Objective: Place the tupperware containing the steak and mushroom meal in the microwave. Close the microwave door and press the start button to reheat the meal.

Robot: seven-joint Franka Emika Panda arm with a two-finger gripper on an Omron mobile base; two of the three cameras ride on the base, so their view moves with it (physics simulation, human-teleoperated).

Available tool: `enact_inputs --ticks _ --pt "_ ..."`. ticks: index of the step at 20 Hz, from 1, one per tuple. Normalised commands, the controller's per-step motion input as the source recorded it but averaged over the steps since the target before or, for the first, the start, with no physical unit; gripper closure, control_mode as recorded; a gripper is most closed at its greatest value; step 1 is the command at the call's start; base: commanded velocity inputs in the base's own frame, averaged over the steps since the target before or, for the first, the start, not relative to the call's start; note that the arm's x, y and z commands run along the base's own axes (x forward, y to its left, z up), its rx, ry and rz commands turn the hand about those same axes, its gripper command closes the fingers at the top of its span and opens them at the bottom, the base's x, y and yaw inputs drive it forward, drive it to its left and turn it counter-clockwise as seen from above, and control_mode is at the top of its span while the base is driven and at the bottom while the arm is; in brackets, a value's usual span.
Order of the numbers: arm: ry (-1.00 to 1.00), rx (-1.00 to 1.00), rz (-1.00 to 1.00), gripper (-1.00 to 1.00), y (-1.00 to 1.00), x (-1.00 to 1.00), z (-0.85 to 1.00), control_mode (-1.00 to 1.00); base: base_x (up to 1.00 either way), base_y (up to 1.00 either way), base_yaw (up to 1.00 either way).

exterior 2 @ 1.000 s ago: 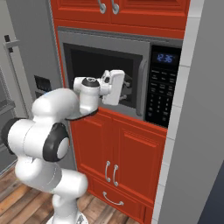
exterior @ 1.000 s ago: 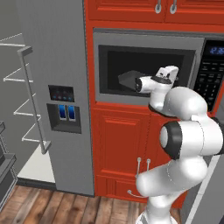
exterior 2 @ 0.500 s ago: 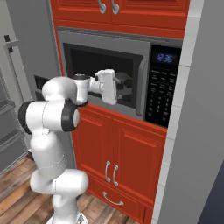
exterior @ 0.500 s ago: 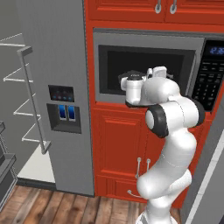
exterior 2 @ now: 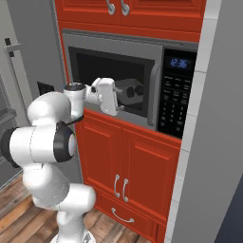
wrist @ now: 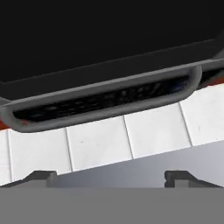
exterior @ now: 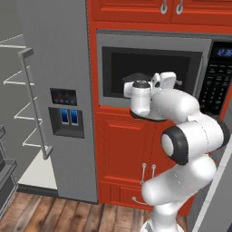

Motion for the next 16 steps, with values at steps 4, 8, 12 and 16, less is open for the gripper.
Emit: enact_inputs --ticks 4,8,12,16 --pt "-0.22 0.22 0.39 -1.00 -0.12 -1.00 0.35 -1.00 0.00 0.00 0.00" --pt "-0.18 0.29 0.39 -1.00 -0.03 -0.85 0.09 -1.00 0.00 0.00 0.00" --pt "-0.16 0.36 0.26 -1.00 0.00 -0.43 0.00 -1.00 0.00 0.00 0.00" --pt "-0.22 0.49 0.10 -1.00 0.00 -0.36 0.00 -1.00 0.00 0.00 0.00"
